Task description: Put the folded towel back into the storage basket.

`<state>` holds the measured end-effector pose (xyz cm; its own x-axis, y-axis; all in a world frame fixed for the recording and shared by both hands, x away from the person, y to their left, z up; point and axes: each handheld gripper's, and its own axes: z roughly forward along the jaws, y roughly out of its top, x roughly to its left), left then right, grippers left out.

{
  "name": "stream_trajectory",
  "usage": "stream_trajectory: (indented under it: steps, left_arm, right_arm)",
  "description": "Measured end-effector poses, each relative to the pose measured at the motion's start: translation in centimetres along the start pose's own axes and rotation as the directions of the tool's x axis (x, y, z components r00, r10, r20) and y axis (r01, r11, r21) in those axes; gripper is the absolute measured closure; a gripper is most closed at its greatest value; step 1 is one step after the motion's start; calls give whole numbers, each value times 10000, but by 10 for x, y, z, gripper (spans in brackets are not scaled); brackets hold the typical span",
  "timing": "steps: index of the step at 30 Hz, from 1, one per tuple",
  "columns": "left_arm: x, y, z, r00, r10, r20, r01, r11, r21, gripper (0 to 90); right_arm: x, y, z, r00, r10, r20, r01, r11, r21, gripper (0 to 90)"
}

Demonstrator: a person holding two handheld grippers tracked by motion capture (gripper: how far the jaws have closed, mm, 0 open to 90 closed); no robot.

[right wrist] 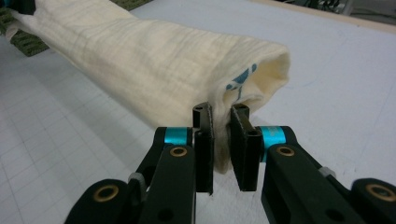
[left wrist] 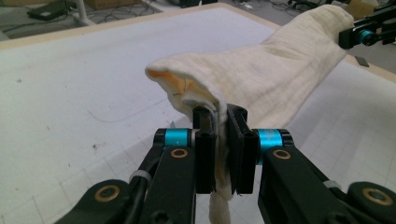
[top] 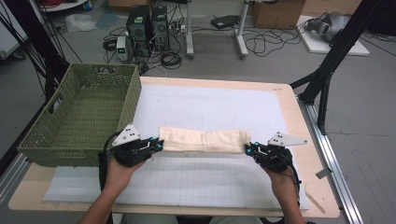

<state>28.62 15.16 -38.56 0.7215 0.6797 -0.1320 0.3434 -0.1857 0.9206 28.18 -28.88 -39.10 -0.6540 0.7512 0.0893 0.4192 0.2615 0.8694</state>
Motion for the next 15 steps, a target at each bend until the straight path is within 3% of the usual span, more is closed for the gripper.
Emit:
stream_trajectory:
  steps: [7,15]
  left_arm:
    - [0,8,-8,9999,151,9,-151,9995,-294,821]
    - [6,23,-27,9989,306,-345,-328,9974,-646,822]
  right_arm:
    - [-3,16,-3,9998,-181,95,186,9981,-591,811]
    - [0,42,6,9982,-579,152,591,9930,-1025,812]
